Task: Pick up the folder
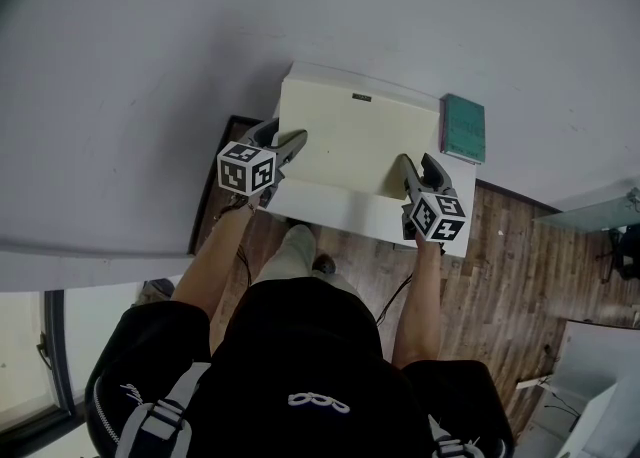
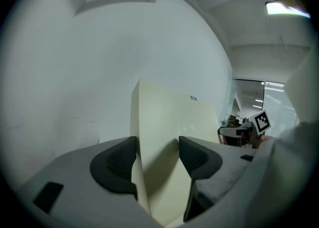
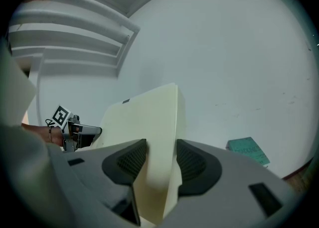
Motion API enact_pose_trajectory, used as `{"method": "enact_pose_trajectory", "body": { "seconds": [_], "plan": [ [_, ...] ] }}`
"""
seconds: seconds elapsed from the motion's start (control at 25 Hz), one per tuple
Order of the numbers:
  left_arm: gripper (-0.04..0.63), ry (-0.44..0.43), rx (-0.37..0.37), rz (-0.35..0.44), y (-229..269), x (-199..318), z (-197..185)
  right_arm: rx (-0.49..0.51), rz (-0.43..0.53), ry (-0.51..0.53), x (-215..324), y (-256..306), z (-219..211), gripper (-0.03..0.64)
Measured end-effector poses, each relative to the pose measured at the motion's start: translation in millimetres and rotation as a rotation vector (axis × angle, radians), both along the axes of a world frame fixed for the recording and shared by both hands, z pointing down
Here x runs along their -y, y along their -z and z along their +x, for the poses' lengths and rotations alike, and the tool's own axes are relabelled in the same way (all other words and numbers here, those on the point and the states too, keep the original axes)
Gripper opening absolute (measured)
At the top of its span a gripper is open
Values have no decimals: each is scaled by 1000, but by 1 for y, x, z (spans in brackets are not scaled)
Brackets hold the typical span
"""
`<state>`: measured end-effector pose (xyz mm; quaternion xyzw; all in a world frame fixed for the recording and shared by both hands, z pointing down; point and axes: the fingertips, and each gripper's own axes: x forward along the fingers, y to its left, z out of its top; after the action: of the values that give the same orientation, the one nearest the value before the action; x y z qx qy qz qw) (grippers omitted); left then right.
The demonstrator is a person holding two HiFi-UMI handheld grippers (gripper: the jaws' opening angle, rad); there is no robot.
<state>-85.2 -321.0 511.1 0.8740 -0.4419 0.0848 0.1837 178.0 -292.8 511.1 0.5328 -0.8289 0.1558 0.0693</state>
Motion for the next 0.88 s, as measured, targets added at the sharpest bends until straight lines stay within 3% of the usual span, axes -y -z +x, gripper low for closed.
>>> {"method": "enact_pose_trajectory", "body": {
  "seconds": [0.88],
  "plan": [
    [264, -2, 5, -12, -2, 10, 6, 5, -15, 1, 10, -5, 6, 204]
  ]
}}
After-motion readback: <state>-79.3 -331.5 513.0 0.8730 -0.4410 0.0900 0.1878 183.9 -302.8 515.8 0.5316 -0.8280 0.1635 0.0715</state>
